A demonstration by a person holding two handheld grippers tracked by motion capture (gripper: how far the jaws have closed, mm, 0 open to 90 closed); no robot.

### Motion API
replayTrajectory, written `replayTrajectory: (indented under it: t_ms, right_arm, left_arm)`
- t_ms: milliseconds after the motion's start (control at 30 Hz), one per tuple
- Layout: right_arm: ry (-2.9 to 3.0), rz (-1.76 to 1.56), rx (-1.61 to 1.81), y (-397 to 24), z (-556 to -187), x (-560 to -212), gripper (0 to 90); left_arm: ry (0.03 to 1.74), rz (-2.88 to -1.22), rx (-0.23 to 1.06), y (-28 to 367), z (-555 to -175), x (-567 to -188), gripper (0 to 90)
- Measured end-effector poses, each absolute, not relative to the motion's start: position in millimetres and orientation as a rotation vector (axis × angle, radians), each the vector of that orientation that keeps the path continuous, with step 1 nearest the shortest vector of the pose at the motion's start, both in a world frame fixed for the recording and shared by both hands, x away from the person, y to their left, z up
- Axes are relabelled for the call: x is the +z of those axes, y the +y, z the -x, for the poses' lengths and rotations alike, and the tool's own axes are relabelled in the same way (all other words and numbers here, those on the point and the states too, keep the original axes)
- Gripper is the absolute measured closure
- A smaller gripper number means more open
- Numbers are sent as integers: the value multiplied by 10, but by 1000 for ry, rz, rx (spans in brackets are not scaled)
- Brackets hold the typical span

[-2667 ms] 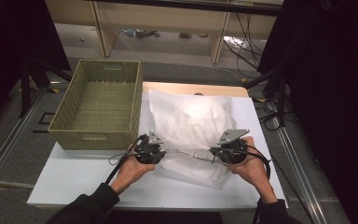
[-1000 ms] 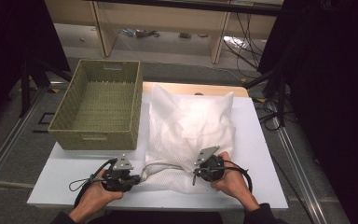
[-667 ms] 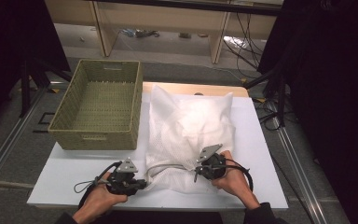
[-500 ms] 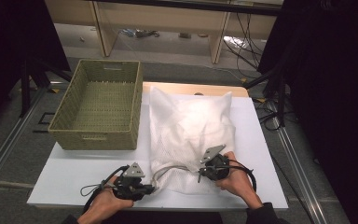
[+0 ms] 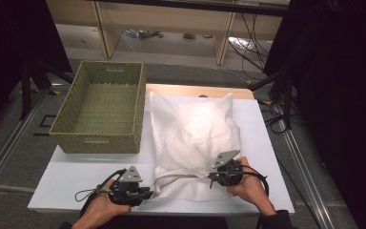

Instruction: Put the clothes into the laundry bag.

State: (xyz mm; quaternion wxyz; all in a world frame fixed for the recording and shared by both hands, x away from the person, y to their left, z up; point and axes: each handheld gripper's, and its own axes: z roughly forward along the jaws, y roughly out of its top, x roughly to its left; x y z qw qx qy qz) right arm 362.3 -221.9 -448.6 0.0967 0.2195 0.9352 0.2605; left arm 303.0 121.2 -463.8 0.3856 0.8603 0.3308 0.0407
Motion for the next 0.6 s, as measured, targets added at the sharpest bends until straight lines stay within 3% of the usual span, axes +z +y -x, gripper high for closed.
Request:
replayTrajectory:
  t_ms: [167, 333, 400, 433, 600]
  right_arm:
    - [2806, -598, 742, -2122, -3618, -4545, 900]
    - [2805, -601, 739, -2126, -3634, -4602, 893]
    - [2816, -613, 738, -2130, -3624, -4598, 886]
    - [2803, -604, 755, -2127, -3619, -4589, 870]
    - [2735, -660, 846, -2172, -3601, -4470, 727]
  left_arm:
    - [880, -2234, 130, 1365, -3041, -4693, 875]
    - [843, -2310, 126, 1375, -3053, -4757, 876]
    - [860, -2313, 122, 1376, -3042, -4772, 831]
    - [875, -2305, 127, 1381, -3033, -4762, 760]
    - [872, -2246, 188, 1458, -3052, -4725, 540]
